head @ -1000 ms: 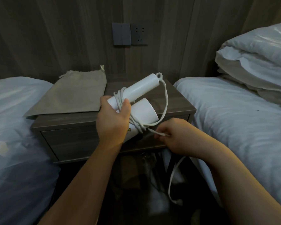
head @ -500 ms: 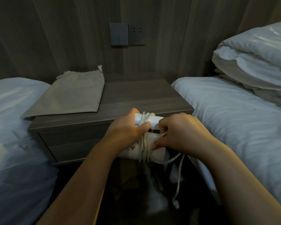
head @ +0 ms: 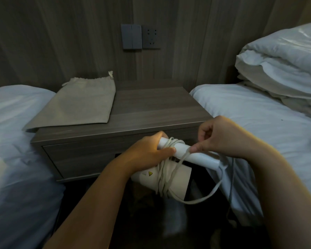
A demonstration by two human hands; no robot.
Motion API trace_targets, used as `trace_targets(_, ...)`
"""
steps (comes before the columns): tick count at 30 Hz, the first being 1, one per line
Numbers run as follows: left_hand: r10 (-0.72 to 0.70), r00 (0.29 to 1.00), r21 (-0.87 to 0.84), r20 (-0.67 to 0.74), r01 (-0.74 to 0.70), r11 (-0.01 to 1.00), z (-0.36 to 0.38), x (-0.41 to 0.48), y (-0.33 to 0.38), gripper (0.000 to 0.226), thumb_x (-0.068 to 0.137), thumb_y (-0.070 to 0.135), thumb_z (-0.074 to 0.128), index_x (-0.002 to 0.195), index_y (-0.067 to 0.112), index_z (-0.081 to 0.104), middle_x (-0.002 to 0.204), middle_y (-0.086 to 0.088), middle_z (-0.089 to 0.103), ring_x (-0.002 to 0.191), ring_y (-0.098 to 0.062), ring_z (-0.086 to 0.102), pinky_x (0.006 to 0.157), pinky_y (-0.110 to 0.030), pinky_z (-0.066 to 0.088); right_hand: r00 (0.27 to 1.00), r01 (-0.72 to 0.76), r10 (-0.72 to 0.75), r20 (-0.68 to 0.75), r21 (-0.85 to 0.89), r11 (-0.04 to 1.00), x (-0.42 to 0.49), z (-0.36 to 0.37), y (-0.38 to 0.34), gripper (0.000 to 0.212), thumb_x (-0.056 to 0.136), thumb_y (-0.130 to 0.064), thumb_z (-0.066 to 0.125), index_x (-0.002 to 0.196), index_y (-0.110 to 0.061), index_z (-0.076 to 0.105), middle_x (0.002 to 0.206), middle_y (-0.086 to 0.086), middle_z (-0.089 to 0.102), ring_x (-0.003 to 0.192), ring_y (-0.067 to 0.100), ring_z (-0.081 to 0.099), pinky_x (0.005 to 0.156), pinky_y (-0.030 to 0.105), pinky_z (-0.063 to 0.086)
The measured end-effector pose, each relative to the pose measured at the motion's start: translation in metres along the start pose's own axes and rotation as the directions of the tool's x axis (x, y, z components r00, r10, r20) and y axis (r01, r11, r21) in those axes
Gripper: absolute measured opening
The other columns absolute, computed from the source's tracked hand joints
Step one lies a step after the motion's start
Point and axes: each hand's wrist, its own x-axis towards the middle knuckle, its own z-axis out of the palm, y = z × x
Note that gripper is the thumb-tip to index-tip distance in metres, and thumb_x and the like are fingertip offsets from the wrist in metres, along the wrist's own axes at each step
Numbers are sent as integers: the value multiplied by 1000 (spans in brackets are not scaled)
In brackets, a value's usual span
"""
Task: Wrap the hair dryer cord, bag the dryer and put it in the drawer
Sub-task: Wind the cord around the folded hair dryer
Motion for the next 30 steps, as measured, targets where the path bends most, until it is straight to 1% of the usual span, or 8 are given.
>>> trace_targets(5,0,1000,-79,5,0,997,1,-1,1,25,87,42,55,105,25,56,99,0,66,93,-18,62,80,-39,51,999,-32,29,30,117,993,8,15,7,24,69,-35,77,65,-15,66,57,-4,57,49,2,46,53,20,38)
trace_targets(10,-1,1000,-96,13,3,995,2,-1,2,27,89,42,52,109,25,55,101,0,64,95,-18,61,80,-36,50,988,-87,75,137,80,993,9,24,3,41,86,-46,56,62,-13,60,56,-2,51,53,9,47,58,29,38)
trace_targets(12,-7,1000,-87,30,10,996,1,0,1,27,90,43,51,110,25,54,102,-1,64,95,-18,61,80,-36,49,976,-124,106,192,88,988,10,26,5,52,88,-50,50,72,-4,65,60,12,60,52,13,54,64,35,47)
trace_targets(15,-33,998,-101,58,38,994,3,1,0,29,91,46,48,111,26,54,104,-2,63,95,-18,61,83,-38,49,974,-157,134,183,118,981,12,30,9,58,86,-54,49,68,0,60,71,35,59,56,19,52,63,34,43)
trace_targets(19,-61,997,-180,54,70,981,5,1,1,38,83,61,40,99,30,54,100,-2,63,91,-18,60,83,-37,48,968,-209,183,169,153,966,13,34,10,54,83,-55,53,63,-5,60,58,14,52,56,20,51,62,32,41)
trace_targets(22,-48,997,-141,57,55,989,9,0,1,52,69,65,56,107,29,54,99,4,65,91,-12,63,81,-36,52,967,-225,206,147,122,967,14,34,9,52,83,-54,55,57,-9,52,53,8,42,52,17,41,55,29,32)
trace_targets(25,-46,998,-77,50,50,996,12,0,3,57,61,61,69,106,32,52,97,9,64,88,-8,63,78,-35,55,963,-236,225,146,64,970,14,36,8,58,83,-57,53,59,-5,57,56,10,46,54,19,44,56,31,33)
trace_targets(30,-26,1000,-56,14,26,998,14,0,2,41,71,47,72,102,29,52,90,9,64,83,-8,63,71,-30,51,967,-215,203,155,62,975,14,39,7,60,81,-61,52,61,-4,57,58,13,46,57,21,44,56,30,33)
